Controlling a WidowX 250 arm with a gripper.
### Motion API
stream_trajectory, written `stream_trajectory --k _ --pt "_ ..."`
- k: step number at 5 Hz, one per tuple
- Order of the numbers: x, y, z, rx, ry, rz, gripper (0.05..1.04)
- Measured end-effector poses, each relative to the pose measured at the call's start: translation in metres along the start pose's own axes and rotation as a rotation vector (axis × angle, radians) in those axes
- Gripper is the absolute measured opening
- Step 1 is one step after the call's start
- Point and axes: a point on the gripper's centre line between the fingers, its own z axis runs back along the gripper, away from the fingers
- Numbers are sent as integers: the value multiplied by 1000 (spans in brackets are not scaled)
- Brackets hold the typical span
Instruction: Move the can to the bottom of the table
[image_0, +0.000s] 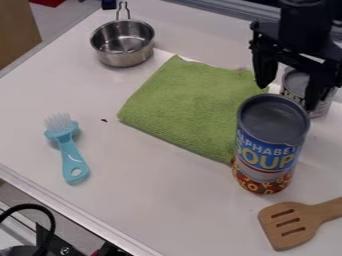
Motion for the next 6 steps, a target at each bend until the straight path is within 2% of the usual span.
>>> stream_trajectory --k 2,3,6 --pt "-18 -5 -12 3 64 39 997" --pt "-25 -7 -10 13 54 38 997" --pt "-37 -4 -16 -16 104 -15 997"
